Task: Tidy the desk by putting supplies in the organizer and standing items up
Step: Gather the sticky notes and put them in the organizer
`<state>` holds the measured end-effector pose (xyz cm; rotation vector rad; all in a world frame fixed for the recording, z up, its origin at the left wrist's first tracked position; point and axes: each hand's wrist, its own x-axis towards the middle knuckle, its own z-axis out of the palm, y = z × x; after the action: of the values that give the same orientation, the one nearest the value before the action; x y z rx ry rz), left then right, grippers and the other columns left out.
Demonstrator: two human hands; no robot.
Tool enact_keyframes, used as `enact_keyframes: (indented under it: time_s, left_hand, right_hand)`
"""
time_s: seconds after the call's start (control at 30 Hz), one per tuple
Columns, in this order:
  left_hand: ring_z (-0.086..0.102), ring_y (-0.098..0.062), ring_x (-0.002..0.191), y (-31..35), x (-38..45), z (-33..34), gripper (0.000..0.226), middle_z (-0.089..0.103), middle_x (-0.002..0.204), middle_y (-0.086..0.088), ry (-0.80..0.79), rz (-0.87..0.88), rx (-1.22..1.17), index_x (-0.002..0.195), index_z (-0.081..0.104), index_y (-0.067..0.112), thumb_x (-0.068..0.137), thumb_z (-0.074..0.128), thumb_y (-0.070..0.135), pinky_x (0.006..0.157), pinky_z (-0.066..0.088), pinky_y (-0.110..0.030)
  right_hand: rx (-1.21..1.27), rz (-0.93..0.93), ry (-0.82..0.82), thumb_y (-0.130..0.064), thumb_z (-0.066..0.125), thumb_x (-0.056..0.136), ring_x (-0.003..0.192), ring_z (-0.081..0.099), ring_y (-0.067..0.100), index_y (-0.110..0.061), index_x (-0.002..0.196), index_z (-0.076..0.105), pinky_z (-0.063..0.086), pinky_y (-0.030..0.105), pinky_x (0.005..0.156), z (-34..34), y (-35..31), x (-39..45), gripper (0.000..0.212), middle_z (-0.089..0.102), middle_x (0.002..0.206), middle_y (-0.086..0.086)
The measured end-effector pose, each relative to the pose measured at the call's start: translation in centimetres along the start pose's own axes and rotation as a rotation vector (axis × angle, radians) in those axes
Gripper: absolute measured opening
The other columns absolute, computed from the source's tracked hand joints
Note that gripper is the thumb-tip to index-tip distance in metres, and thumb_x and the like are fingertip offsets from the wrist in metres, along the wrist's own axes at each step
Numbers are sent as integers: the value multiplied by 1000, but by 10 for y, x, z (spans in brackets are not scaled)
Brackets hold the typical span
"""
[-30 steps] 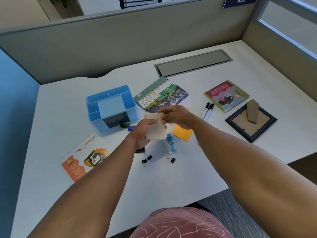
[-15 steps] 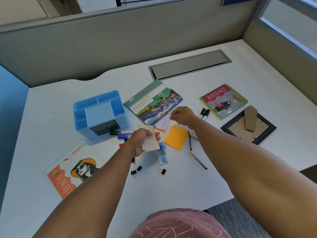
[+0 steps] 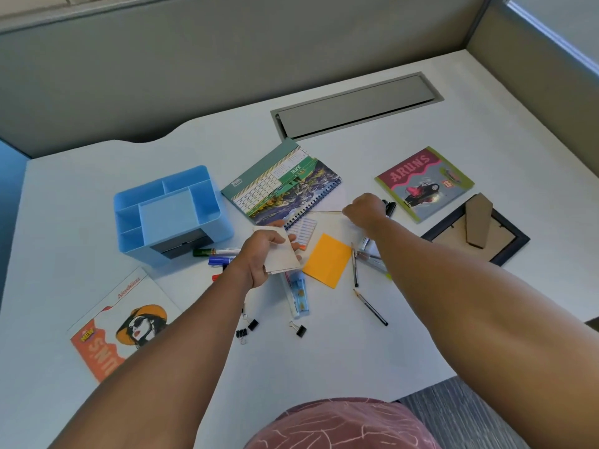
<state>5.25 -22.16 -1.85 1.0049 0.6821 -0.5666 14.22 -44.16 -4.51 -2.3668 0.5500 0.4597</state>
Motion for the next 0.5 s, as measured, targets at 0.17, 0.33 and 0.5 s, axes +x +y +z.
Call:
enact_keyframes:
  time_s: [0.17, 0.33, 0.5]
  left_hand:
    - [65, -31, 90, 1, 15, 6, 39, 64, 106, -13, 31, -9, 36, 117, 57, 20, 93, 39, -4, 82, 56, -47]
    - [65, -29, 85, 3, 28, 8, 38, 65, 101, -15, 42, -28, -17, 124, 57, 18, 93, 45, -1, 96, 52, -52]
    - [66, -29, 88, 8, 34, 14, 39, 65, 111, -16, 42, 6, -37, 130, 55, 19, 94, 50, 3, 93, 52, -49]
  right_hand:
    - [102, 57, 29, -13, 63, 80, 65, 51, 21, -8, 76, 49, 29, 22, 46, 10, -10, 7, 15, 51, 72, 7]
    - [41, 102, 73, -27, 74, 78, 119, 47, 33, -4, 120, 50, 43, 33, 81, 22, -29, 15, 53, 45, 128, 16]
    - [27, 213, 82, -15, 74, 78, 123, 38, 33, -7, 128, 43, 46, 37, 96, 33, -53, 19, 59, 35, 134, 16]
